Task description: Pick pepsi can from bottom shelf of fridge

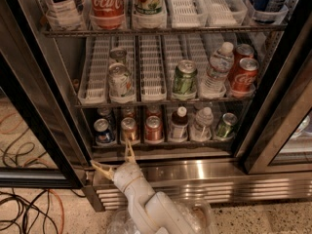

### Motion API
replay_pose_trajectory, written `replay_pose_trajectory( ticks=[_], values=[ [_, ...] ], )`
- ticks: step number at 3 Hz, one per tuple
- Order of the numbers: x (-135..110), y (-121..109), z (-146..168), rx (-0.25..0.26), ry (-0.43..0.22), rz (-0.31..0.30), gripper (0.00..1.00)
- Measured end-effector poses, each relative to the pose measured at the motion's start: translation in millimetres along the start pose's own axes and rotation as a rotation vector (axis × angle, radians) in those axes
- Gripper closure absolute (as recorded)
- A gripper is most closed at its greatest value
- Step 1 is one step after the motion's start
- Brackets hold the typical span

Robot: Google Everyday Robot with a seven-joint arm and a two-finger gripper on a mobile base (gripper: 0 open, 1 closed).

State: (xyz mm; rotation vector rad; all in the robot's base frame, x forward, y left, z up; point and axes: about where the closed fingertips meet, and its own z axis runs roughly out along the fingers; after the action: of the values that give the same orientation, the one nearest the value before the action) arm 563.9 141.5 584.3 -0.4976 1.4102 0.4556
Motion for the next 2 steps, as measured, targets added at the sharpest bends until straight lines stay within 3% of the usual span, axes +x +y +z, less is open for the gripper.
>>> replay_pose_trajectory(
  ticks=[1, 2],
  values=[
    [0.1, 0.0, 0.0, 0.0, 0.0, 0.0, 0.2],
    [0.4, 0.2, 0.2, 0.0, 0.001, 0.001, 0.38]
  ],
)
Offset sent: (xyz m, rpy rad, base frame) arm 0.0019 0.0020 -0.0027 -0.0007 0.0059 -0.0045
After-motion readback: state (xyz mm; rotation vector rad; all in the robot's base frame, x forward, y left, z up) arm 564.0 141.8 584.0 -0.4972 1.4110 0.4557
